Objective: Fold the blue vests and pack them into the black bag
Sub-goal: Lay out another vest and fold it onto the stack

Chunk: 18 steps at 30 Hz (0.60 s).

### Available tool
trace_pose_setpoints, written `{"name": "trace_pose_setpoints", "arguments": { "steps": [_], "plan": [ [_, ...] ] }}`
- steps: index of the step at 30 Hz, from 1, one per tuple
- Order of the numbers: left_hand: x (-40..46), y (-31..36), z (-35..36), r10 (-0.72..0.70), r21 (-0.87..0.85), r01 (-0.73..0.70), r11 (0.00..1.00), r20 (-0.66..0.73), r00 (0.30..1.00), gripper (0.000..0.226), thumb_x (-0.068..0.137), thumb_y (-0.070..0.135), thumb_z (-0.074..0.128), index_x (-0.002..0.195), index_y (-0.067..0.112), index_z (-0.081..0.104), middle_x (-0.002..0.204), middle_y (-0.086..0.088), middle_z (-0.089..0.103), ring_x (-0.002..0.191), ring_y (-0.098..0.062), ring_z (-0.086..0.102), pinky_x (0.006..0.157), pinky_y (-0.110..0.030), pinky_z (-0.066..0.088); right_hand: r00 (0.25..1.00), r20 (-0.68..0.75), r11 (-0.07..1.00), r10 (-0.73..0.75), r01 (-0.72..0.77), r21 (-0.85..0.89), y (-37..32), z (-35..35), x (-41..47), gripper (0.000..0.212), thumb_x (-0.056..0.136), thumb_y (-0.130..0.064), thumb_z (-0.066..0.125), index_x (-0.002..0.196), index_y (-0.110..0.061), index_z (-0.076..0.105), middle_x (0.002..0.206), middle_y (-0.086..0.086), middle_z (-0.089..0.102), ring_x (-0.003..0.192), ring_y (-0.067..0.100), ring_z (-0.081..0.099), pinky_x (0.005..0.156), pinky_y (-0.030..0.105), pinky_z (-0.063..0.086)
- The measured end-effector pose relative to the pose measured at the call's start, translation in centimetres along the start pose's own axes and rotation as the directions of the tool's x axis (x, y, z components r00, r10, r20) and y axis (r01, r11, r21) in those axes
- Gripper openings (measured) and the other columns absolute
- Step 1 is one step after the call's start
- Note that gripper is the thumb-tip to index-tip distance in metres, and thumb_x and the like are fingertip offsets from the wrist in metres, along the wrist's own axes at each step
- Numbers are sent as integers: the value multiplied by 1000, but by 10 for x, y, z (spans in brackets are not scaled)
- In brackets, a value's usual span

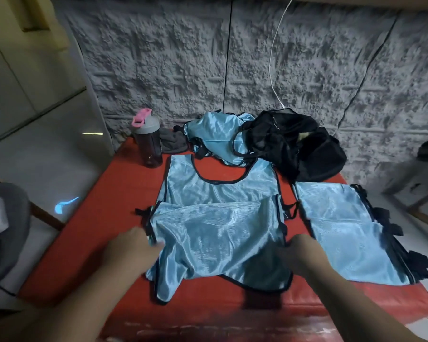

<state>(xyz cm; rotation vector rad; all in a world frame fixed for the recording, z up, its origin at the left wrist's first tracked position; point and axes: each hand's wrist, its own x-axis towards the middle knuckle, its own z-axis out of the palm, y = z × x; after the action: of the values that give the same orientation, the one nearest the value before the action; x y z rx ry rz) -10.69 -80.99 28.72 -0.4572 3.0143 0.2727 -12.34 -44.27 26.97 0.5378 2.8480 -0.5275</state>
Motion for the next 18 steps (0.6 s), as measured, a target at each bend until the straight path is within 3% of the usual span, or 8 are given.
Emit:
{"name": "trace_pose_setpoints", "arguments": {
  "steps": [2,4,6,9,12,15,18],
  "plan": [
    [-12,-1,8,16,15,-19,1000,154,988,46,87,64,55,82,18,60,97,0,73,84,-25,69,69,-28,51,999,27,999,-40,40,2,-2,9,-9,35,88,-50,63,87,-15,67,83,7,71,80,31,68,64,31,48],
    [-17,0,20,48,-51,-39,998,175,983,40,83,59,57,79,19,56,89,5,70,78,-22,64,64,-27,48,994,-20,990,-105,106,96,-10,14,-15,22,90,-40,64,90,-18,64,86,5,69,86,32,67,66,30,44],
    [-19,3,23,40,-84,-30,996,118,992,31,85,44,60,69,20,47,74,7,59,72,-21,59,60,-28,40,992,-64,972,-105,117,205,-18,17,-17,18,88,-36,66,83,-19,64,74,0,61,81,31,65,65,29,41],
    [-16,1,19,18,-117,-19,993,-9,1000,38,93,32,58,62,19,40,67,6,50,72,-23,58,59,-30,37,994,-82,919,-75,101,382,-23,17,-19,13,81,-28,74,79,-15,70,65,-4,64,71,23,66,62,31,47],
    [-8,-10,16,40,-108,-48,993,-79,996,44,98,35,56,60,17,41,66,5,47,81,-26,65,62,-33,39,998,-35,782,-42,55,621,-21,8,-20,11,78,-19,82,82,-13,73,67,0,71,71,22,69,67,35,55],
    [-3,-20,14,9,-69,-17,997,-118,993,50,96,46,58,58,15,45,69,0,60,79,-27,66,61,-32,37,996,35,607,-78,19,795,-14,-6,-23,11,79,-7,83,88,-9,76,78,7,77,72,20,74,63,30,58],
    [-1,-26,17,-31,-72,23,997,-112,993,53,96,51,56,59,13,49,70,-2,64,74,-26,65,60,-31,38,995,90,550,-43,-52,833,-3,-16,-23,17,76,-2,84,91,-2,77,87,19,77,79,35,75,76,45,62]
  ]
}}
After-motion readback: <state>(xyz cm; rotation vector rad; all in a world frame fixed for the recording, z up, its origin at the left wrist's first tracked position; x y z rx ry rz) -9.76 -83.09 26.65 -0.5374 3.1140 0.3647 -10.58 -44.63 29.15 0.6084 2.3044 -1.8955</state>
